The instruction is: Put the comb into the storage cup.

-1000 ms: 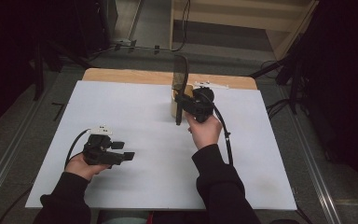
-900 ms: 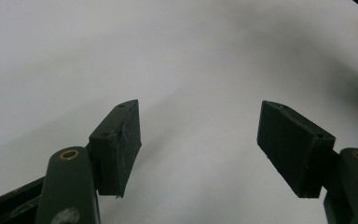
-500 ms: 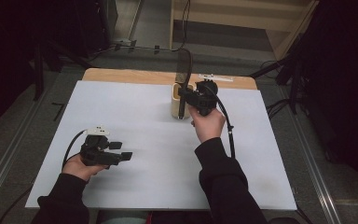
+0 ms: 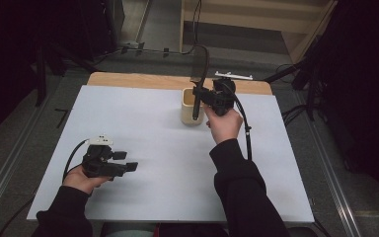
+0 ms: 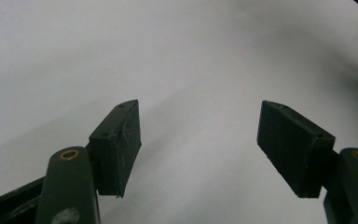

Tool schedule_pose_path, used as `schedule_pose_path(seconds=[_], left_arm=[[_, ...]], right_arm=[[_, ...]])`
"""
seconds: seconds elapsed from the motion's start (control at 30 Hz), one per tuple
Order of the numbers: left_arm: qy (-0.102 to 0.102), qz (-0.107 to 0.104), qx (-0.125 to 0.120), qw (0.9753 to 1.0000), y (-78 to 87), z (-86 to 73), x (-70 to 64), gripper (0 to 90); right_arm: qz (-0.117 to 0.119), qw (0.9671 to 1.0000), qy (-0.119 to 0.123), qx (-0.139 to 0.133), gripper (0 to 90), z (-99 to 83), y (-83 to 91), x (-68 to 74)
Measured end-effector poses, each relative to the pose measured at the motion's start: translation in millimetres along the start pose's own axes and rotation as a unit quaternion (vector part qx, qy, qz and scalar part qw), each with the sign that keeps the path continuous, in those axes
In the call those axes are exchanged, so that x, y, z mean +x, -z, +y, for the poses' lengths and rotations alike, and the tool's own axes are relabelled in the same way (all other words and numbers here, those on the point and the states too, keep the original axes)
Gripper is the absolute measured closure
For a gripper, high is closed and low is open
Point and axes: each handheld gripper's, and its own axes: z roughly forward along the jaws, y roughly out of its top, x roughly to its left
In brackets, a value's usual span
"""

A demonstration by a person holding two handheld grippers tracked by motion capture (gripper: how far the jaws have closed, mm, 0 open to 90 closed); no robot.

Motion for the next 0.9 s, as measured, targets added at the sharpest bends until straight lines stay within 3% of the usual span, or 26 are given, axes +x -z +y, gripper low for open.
schedule_pose_path(seconds=[0.37,0.9], left_arm=[[0.001,-0.004,0.004,1.0000,1.2,-3.1,-0.7,30.9],[0.007,-0.010,0.003,0.9999,3.3,-4.3,0.6,30.9]], right_arm=[[-0.010,0.9999,-0.001,-0.008,70.3,12.0,-0.7,-6.6],[-0.027,0.9995,0.011,-0.010,70.2,40.4,-6.9,-3.4]])
